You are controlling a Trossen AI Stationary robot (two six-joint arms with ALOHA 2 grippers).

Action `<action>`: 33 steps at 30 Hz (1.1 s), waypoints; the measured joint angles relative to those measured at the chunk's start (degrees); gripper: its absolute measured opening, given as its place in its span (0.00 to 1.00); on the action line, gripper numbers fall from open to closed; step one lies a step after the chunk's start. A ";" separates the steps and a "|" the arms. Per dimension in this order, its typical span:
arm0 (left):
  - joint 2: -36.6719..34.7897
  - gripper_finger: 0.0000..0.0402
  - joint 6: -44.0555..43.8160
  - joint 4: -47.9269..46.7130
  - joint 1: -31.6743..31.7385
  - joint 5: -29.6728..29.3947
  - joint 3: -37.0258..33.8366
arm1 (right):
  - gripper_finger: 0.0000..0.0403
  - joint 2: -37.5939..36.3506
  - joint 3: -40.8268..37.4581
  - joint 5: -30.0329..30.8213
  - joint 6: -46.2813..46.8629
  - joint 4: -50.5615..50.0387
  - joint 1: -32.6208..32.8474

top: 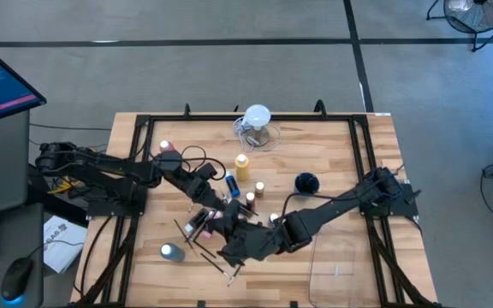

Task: Pick & Place Paint Supplies
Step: Put the black silver paintbrush into the blue cup

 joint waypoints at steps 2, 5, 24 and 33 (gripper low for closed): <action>0.00 0.33 0.01 0.15 0.02 -0.01 0.00 | 0.00 0.00 0.00 -0.07 0.11 -0.02 -0.53; 0.00 0.33 0.05 0.33 0.02 0.01 0.00 | 0.00 0.00 0.00 -0.13 0.11 0.00 -0.95; -0.22 0.04 3.40 0.23 0.00 2.55 0.28 | 0.04 0.42 -0.28 -0.37 -0.01 -1.13 -0.20; 0.48 0.00 16.53 -6.97 -0.09 3.06 -0.32 | 0.16 -0.57 0.38 3.85 2.04 4.22 2.92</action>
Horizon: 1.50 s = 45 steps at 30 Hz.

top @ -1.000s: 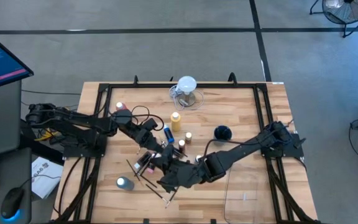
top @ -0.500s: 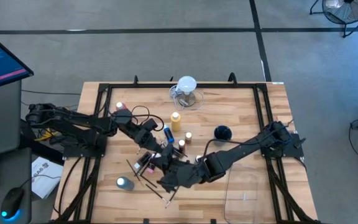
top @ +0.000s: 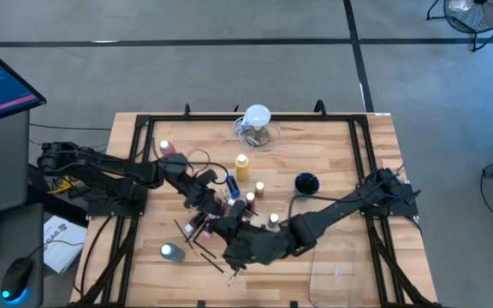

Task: Pick & Place Paint Supplies
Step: Put the black silver paintbrush into the blue cup

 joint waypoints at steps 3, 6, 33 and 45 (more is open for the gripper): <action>-0.61 0.00 6.18 -2.49 0.27 -2.59 0.42 | 0.19 0.09 0.65 0.74 1.19 1.11 2.50; -0.25 0.00 11.48 -5.23 -0.18 -5.35 0.03 | 0.21 0.11 2.41 0.55 4.04 1.53 4.63; -0.46 0.01 48.16 7.69 -15.35 -43.39 0.56 | 0.23 -34.69 -48.74 -33.55 48.33 43.49 -10.81; 7.38 0.01 47.95 -0.76 -9.97 -37.10 5.82 | 0.25 -30.18 -51.28 -39.48 61.37 37.14 -17.23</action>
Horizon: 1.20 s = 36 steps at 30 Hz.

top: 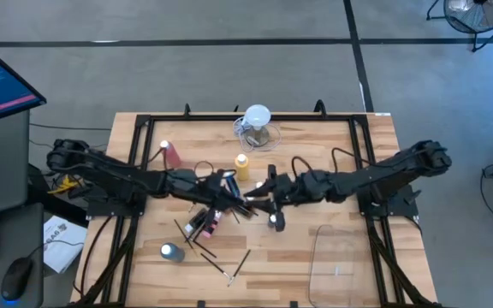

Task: Pick & Place Paint Supplies
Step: Put the black silver paintbrush into the blue cup

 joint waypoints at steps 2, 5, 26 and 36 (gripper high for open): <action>1.31 0.01 1.09 0.18 -0.54 -0.58 1.75 | 0.27 -0.10 0.04 -2.88 1.86 -0.69 -1.31; 2.01 0.01 1.60 0.34 -1.27 -0.98 3.26 | 0.31 0.00 0.02 -3.74 2.74 -3.37 -2.24; 1.95 0.01 2.99 0.46 -1.79 -1.04 3.35 | 0.56 -0.06 0.02 -3.32 -0.24 -3.26 -2.80; 1.95 0.01 3.00 0.80 -1.70 -1.07 3.31 | 0.54 5.94 1.73 -4.15 -0.44 0.90 -2.90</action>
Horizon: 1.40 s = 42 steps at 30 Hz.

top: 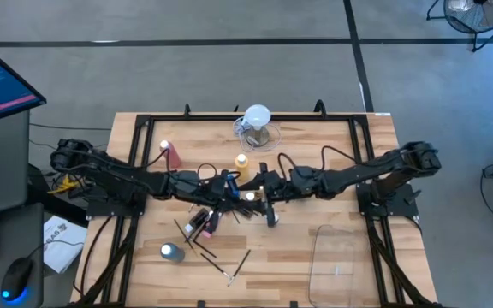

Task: Pick & Place Paint Supplies
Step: Put the black silver paintbrush into the blue cup

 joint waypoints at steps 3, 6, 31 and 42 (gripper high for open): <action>0.00 0.01 0.00 -0.02 0.00 0.02 -0.02 | 0.53 0.60 1.22 -0.97 -0.02 0.50 0.00; 0.00 0.01 0.00 -0.21 0.00 0.00 -0.02 | 0.52 0.49 1.41 -0.96 -0.37 0.55 0.34; -0.05 0.05 -0.73 -0.88 -0.13 -0.01 -0.07 | 0.02 0.36 1.41 1.21 -2.34 -0.66 0.48; -2.67 0.34 -1.10 -1.29 -0.11 -0.03 -0.07 | 0.01 -2.66 1.50 4.49 -2.23 -6.42 2.57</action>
